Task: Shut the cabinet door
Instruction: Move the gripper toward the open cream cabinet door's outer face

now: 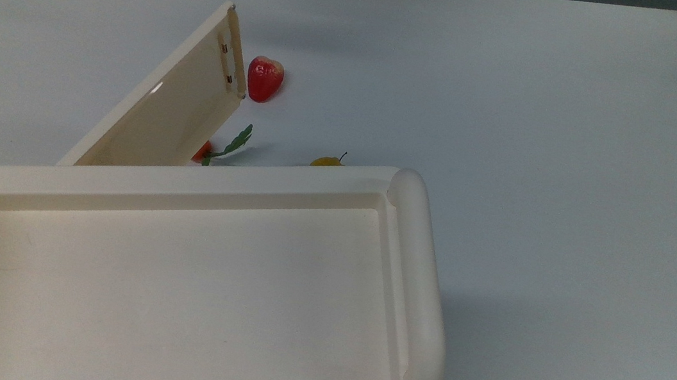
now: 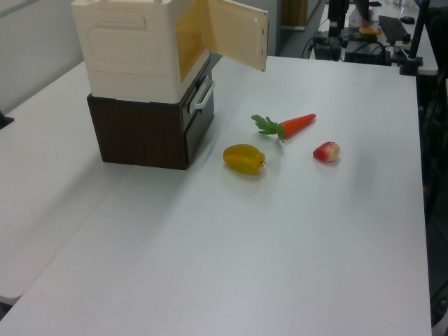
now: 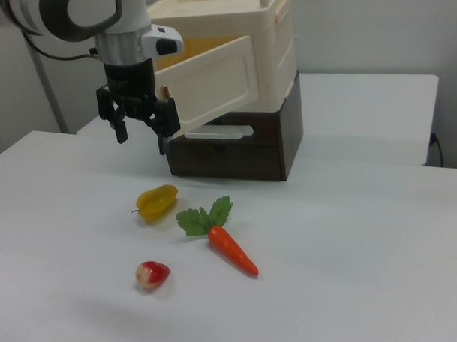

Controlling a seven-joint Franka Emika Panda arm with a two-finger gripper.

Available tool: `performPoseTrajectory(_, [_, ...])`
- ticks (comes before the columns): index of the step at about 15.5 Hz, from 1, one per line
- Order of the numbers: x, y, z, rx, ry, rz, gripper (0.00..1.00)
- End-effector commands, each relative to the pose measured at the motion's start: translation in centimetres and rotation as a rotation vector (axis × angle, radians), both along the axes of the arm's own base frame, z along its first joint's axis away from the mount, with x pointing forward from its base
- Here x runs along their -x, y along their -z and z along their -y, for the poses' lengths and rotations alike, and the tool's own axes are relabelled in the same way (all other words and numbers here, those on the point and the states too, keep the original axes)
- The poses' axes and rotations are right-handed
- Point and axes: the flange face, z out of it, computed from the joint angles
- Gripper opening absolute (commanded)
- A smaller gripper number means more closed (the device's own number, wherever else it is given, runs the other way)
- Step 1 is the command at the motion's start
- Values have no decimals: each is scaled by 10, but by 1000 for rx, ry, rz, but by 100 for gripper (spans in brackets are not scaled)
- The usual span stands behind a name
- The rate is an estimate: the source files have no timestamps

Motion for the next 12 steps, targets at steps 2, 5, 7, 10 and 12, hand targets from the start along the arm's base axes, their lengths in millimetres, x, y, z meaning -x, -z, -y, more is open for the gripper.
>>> performPoseTrajectory(2, [9,-5,5,14,1,0,100])
performPoseTrajectory(5, [10,-5,5,12,2,-2,100])
performPoseTrajectory(7, [12,-8,11,11,8,4,100])
performPoseTrajectory(10, [9,-7,10,7,-4,12,100])
performPoseTrajectory(12, [8,-6,10,2,-6,16,95])
